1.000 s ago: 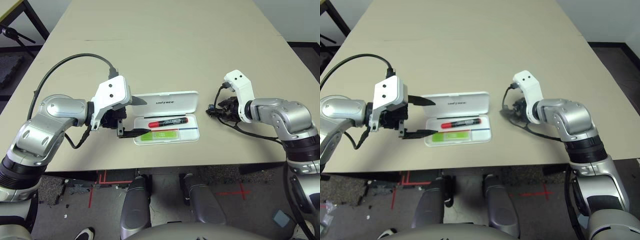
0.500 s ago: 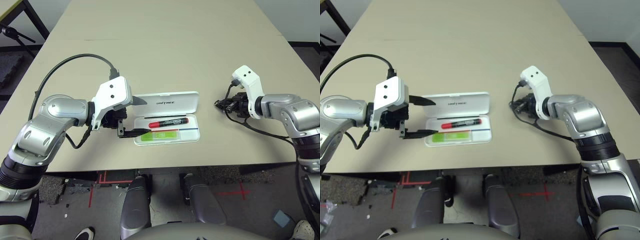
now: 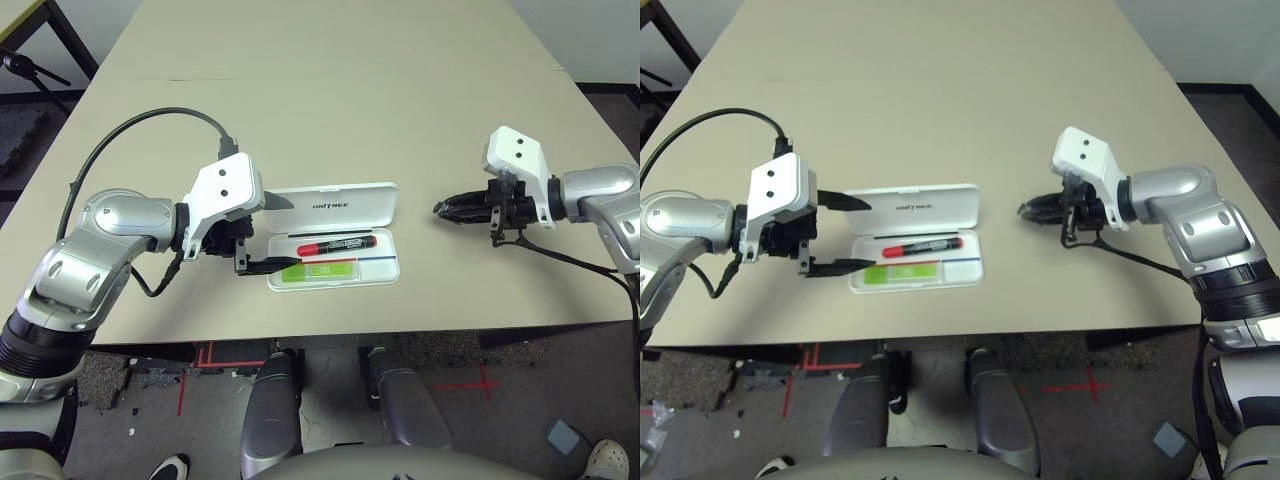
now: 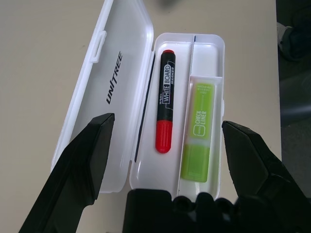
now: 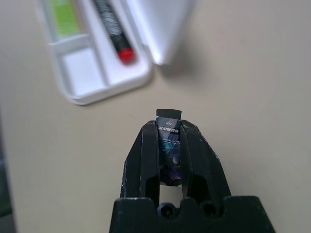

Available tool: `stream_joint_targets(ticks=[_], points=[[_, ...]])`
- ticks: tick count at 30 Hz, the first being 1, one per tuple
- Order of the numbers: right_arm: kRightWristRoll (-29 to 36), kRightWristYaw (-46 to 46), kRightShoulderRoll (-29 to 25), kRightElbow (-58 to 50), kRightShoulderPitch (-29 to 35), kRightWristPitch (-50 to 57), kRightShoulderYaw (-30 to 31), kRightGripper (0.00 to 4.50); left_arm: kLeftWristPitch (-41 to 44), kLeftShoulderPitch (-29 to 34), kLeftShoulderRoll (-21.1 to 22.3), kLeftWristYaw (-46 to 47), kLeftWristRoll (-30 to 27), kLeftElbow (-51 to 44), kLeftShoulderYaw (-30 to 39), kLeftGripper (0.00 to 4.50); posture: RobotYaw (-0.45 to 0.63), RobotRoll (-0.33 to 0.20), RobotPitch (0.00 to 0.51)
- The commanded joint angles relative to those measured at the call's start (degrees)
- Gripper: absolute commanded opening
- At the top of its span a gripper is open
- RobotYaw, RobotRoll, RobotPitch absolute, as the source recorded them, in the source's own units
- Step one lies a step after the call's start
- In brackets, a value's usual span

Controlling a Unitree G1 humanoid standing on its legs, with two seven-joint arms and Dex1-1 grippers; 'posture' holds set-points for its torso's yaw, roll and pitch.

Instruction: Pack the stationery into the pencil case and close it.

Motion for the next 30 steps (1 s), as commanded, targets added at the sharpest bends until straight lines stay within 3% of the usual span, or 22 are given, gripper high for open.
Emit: stream_joint_targets(ticks=[1, 14, 30], points=[[2.3, 3.7, -0.2, -4.1, 1.2, -0.7, 0.3, 0.31, -0.3, -0.2, 0.5, -0.8, 0.6, 0.3, -1.0, 4.50, -0.06, 0.000, 0.182], [2.3, 2.0, 4.9, -10.0, 2.5, 1.1, 2.3, 0.31, 0.1, -0.1, 0.5, -0.4, 0.9, 0.0, -0.9, 4.50, -0.04, 0.000, 0.182], [-1.1, 0.3, 8.7, -10.0, 2.5, 0.9, 7.7, 0.31, 0.3, 1.3, 1.5, -0.3, 0.7, -1.1, 0.2, 4.50, -0.03, 0.000, 0.182]])
